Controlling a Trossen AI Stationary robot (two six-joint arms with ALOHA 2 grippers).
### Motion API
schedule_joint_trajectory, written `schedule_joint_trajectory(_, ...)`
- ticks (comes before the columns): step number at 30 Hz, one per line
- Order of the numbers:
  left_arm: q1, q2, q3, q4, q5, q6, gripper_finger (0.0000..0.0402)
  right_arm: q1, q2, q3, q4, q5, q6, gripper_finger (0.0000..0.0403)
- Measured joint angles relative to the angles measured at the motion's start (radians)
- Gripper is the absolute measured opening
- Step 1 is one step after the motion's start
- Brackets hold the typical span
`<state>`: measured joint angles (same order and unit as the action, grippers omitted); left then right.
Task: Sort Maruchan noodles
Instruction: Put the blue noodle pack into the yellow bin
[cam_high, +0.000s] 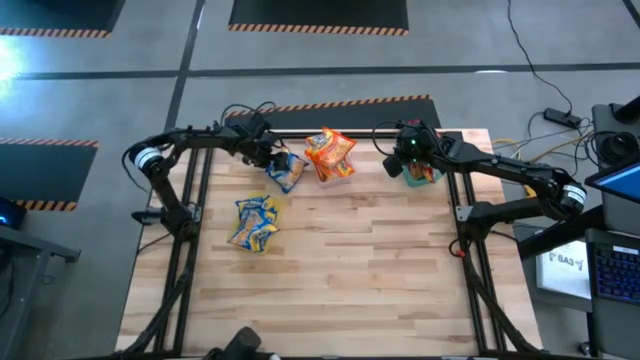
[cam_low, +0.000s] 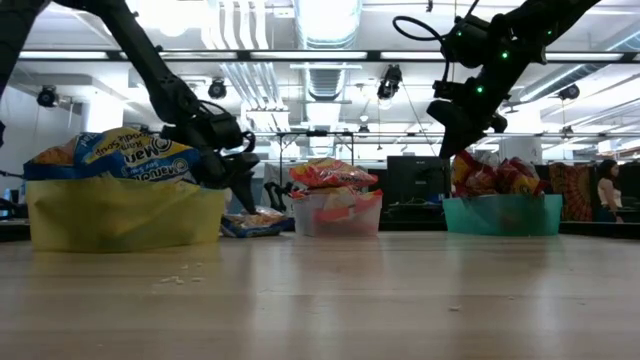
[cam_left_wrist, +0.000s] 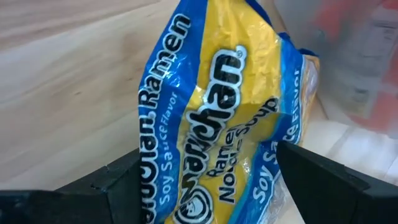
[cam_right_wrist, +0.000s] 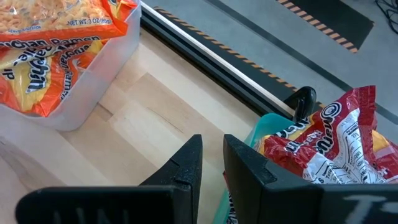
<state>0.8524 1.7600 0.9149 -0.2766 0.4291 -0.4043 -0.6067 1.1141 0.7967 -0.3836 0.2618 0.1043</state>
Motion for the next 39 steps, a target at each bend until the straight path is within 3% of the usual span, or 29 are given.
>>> schedule_joint_trajectory(6, -0.006, 0.005, 0.0, 0.019, -0.005, 0.029, 0.0278, 0.0, 0.0, 0.0, 0.0, 0.0, 0.0, 0.0057)
schedule_joint_trajectory(16, -0.01, 0.008, -0.002, 0.01, 0.008, 0.056, 0.0092, 0.0, 0.0, 0.0, 0.0, 0.0, 0.0, 0.0057)
schedule_joint_trajectory(21, -0.01, 0.004, -0.002, 0.007, 0.027, 0.056, 0.0029, 0.0, 0.0, 0.0, 0.0, 0.0, 0.0, 0.0057)
schedule_joint_trajectory(25, -0.005, -0.032, -0.002, 0.003, 0.023, 0.058, 0.0012, 0.0, 0.0, 0.0, 0.0, 0.0, 0.0, 0.0057)
schedule_joint_trajectory(39, -0.001, -0.273, -0.002, -0.127, -0.045, 0.081, 0.0012, 0.0, 0.0, 0.0, 0.0, 0.0, 0.0, 0.0057)
